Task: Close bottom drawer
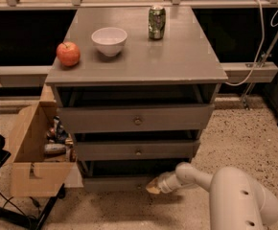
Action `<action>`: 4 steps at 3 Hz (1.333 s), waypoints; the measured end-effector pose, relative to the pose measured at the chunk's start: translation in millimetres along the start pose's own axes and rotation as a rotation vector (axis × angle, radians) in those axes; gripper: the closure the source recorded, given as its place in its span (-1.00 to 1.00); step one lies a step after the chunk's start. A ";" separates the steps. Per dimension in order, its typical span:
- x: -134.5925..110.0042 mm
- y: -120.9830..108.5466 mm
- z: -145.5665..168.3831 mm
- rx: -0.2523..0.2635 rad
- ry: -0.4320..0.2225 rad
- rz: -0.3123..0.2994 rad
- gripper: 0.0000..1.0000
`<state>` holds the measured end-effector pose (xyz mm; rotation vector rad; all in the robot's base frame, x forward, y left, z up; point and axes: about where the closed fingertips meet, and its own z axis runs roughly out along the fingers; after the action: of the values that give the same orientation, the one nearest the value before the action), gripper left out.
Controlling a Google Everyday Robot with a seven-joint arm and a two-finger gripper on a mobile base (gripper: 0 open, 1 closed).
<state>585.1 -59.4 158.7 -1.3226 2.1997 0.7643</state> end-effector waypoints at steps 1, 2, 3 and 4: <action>0.0 0.0 0.0 0.000 0.000 0.000 1.00; -12.3 -13.1 -1.2 0.019 -0.003 -0.006 1.00; -23.9 -23.2 -3.5 0.038 -0.007 -0.001 0.63; -24.6 -22.3 -1.6 0.036 -0.007 0.000 0.17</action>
Offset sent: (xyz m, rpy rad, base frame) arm 0.0503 0.0007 0.0192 -0.0192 -0.0548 -0.0285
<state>615.5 -53.2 170.6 -1.3011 2.1976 0.7243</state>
